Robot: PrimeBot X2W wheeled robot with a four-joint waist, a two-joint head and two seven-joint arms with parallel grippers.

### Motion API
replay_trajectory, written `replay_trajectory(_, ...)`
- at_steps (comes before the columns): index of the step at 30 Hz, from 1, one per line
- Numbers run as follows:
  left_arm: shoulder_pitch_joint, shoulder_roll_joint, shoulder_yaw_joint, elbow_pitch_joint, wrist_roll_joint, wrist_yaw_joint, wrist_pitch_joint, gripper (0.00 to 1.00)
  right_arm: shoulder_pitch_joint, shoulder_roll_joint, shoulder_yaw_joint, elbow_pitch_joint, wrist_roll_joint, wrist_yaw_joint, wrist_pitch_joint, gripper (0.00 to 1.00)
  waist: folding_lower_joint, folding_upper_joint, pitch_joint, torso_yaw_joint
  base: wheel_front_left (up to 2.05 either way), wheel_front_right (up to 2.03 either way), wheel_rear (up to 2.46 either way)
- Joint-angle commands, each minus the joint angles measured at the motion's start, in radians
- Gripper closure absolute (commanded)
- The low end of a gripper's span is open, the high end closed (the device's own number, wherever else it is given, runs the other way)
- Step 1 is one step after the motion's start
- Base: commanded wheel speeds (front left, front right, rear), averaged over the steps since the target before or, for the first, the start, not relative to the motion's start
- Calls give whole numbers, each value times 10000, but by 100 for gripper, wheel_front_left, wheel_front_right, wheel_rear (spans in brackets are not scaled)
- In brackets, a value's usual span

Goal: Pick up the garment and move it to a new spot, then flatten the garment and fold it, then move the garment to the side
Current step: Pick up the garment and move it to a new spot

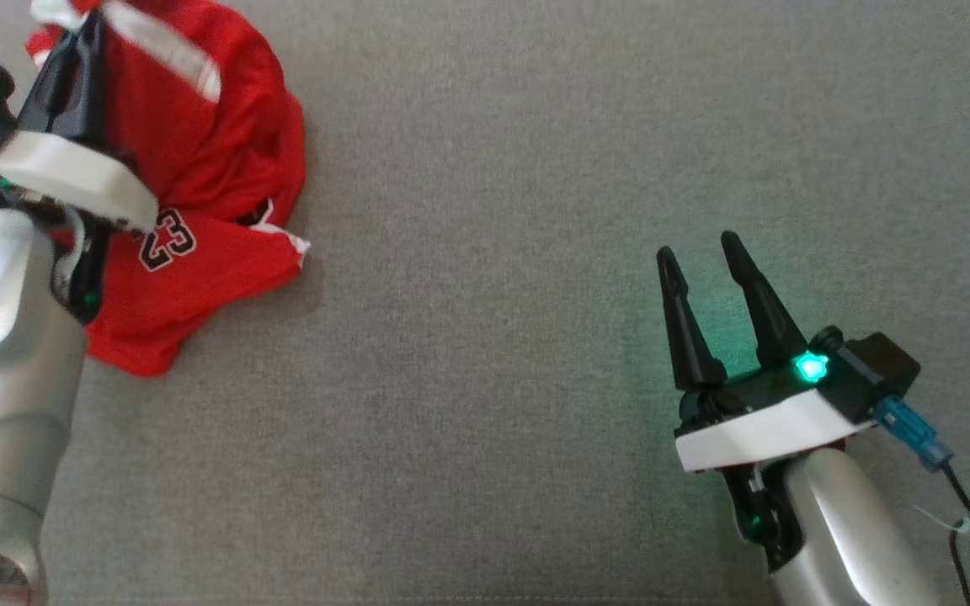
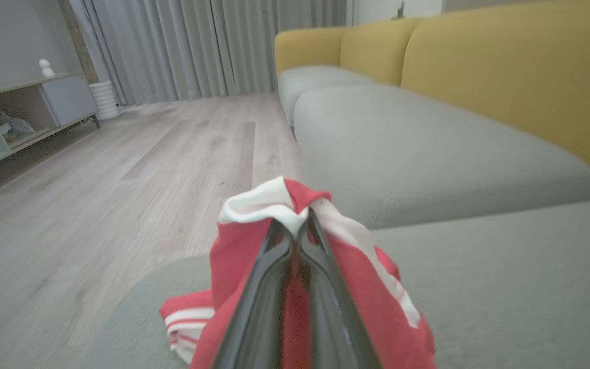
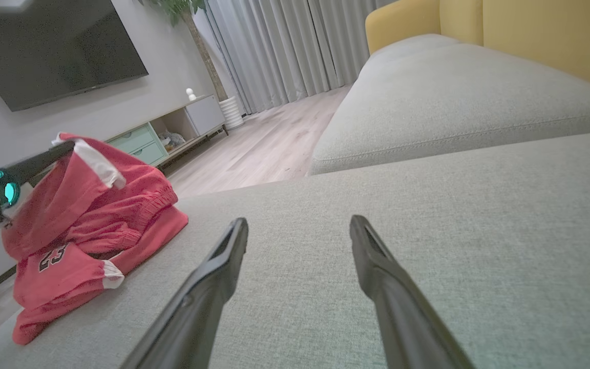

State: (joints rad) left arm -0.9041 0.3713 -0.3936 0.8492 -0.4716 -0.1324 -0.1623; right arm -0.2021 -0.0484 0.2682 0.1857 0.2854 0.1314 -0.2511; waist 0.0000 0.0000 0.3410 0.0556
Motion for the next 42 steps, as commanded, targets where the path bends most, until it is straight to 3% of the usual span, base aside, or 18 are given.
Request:
replay_trajectory(1, -475, 351, 202, -732, -212, 18, -452, 100, 84, -18, 187, -214, 151, -7, -107, 0, 0, 0, -662, 25, 0, 0, 0)
replay_trajectory(8, -195, 98, 175, -2554, -637, 18, -792, 100, 371, -18, 120, -192, 422, -7, -107, 0, 0, 0, -1549, -41, 0, 0, 0)
replay_trajectory(12, 194, 11, -161, -3778, -729, 20, -394, 100, 480, -18, 90, -184, 563, -7, -107, 0, 0, 0, -1789, -261, 0, 0, 0)
replay_trajectory(20, 700, -761, -799, -5938, -910, 422, 516, 100, 315, -18, 139, -385, 828, -7, -107, 0, 0, 0, -1576, -1590, 0, 0, 0)
replay_trajectory(27, 195, -1887, -1360, -6514, -709, 776, 457, 100, 87, -18, 156, -675, 1131, -7, -107, 0, 0, 0, -1129, -3042, 0, 0, 0)
replay_trajectory(33, 104, -2789, -2507, -5719, -403, 763, 526, 100, 23, -18, 71, -927, 1337, -7, -107, 0, 0, 0, -724, -3866, 0, 0, 0)
replay_trajectory(34, 201, -2836, -2790, -5445, -302, 732, 618, 64, 15, -18, 65, -953, 1373, -7, -107, 0, 0, 0, -687, -3960, 0, 0, 0)
replay_trajectory(35, 334, -2878, -3006, -5179, -248, 722, 662, 7, 10, -18, 54, -979, 1428, -7, -107, 0, 0, 0, -656, -4030, 0, 0, 0)
replay_trajectory(36, 469, -2909, -3216, -4911, -190, 710, 712, 0, 18, -18, 23, -1005, 1498, -7, -107, 0, 0, 0, -627, -4065, 0, 0, 0)
replay_trajectory(42, 863, -2931, -3768, -3947, 84, 651, 269, 0, 104, -18, -193, -1065, 1503, -7, -107, 0, 0, 0, -637, -3662, 0, 0, 0)
